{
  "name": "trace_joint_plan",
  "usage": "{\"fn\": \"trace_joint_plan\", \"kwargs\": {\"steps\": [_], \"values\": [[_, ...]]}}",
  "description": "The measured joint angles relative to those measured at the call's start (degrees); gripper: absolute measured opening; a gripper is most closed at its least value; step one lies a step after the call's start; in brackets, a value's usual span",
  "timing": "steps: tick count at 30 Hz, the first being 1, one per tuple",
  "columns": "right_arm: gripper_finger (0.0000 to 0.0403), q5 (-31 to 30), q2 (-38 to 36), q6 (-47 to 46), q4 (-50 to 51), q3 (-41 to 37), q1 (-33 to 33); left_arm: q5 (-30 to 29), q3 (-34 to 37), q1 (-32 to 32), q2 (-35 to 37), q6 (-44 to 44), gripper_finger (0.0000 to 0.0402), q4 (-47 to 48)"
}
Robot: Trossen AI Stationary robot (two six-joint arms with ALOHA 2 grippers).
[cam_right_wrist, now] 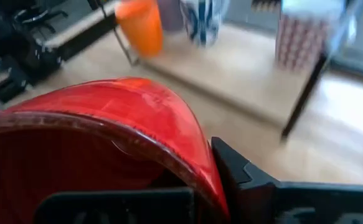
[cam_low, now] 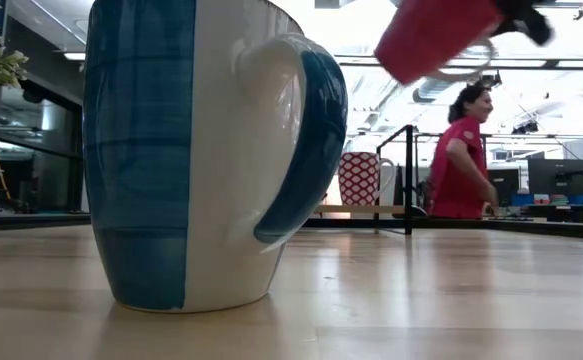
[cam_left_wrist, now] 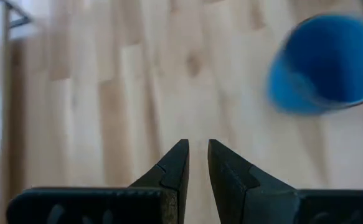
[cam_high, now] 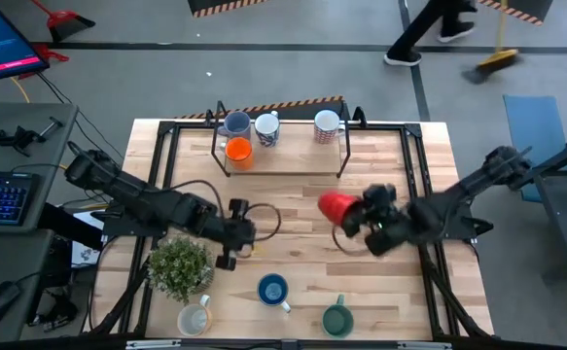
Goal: Place coffee mugs
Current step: Put the red mug on the shelf
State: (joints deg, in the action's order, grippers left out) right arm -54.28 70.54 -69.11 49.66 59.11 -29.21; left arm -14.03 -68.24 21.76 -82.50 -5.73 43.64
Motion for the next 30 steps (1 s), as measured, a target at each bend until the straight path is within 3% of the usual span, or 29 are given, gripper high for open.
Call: {"fn": "trace_joint_plan", "kwargs": {"steps": [4,9,12,17,23,30], "values": [[0.0000,3.28,-2.92,21.61,-11.37,0.02,10.33,1.85,0.01,-5.68,0.00,1.94,0.0051,3.86],[0.0000,15.27,-4.21,42.99,-23.68,0.02,24.15,2.74,0.01,-12.05,0.75,5.12,0.0051,10.10],[0.0000,24.02,-3.91,50.45,-28.41,0.03,32.16,2.77,0.01,-15.08,2.08,5.94,0.0051,11.08],[0.0000,35.38,-2.11,54.89,-32.53,0.07,42.26,4.02,0.01,-18.26,5.89,7.16,0.0051,10.66],[0.0000,41.00,3.96,60.28,-29.03,8.04,48.32,7.60,2.82,-21.89,11.19,9.51,0.0051,7.80],[0.0000,43.71,16.60,64.47,-6.68,28.01,52.03,10.94,10.17,-24.81,16.61,7.36,0.0051,6.09]]}}
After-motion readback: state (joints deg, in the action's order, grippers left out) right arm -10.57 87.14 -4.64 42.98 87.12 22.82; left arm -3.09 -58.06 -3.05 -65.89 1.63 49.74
